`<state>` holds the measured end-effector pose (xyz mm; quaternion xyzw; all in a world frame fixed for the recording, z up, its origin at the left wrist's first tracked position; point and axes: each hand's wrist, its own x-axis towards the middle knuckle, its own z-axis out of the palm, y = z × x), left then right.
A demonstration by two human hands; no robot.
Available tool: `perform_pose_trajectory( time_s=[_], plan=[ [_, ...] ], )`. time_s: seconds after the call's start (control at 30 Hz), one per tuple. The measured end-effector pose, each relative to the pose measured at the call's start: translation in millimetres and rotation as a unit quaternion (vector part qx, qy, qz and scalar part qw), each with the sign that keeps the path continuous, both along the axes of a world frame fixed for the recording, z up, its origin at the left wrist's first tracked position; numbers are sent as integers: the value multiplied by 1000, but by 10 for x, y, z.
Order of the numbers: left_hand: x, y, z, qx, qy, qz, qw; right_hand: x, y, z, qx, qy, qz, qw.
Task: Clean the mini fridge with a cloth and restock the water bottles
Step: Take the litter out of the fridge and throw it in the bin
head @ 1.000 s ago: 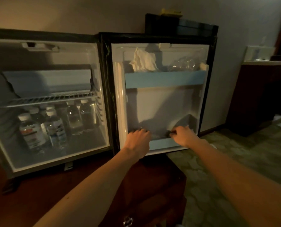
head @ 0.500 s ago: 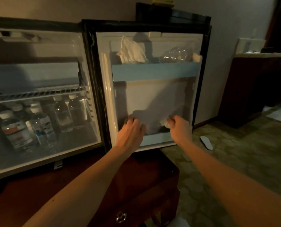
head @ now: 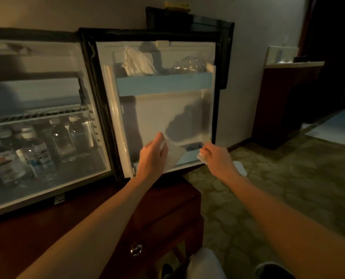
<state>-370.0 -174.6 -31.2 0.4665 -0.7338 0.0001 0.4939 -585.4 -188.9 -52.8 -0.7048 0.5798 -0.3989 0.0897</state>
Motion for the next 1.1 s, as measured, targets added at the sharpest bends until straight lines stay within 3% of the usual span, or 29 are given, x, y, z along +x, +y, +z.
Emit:
perform_pose_trajectory(
  time_s=[0.13, 0.37, 0.77, 1.1],
  plan=[
    [-379, 138, -364, 48, -43, -41, 997, -281, 301, -299, 13, 27, -15, 999],
    [-1201, 274, -1134, 176, -112, -91, 974, -933, 716, -992, 116, 94, -92, 985],
    [-2664, 385, -2394, 314, -186, -247, 897, -2338, 1243, -2406, 208, -11, -206, 956],
    [-3318, 463, -3604, 428, -262, -280, 818, -2959, 1593, -3508, 306, -48, -302, 901]
  ],
)
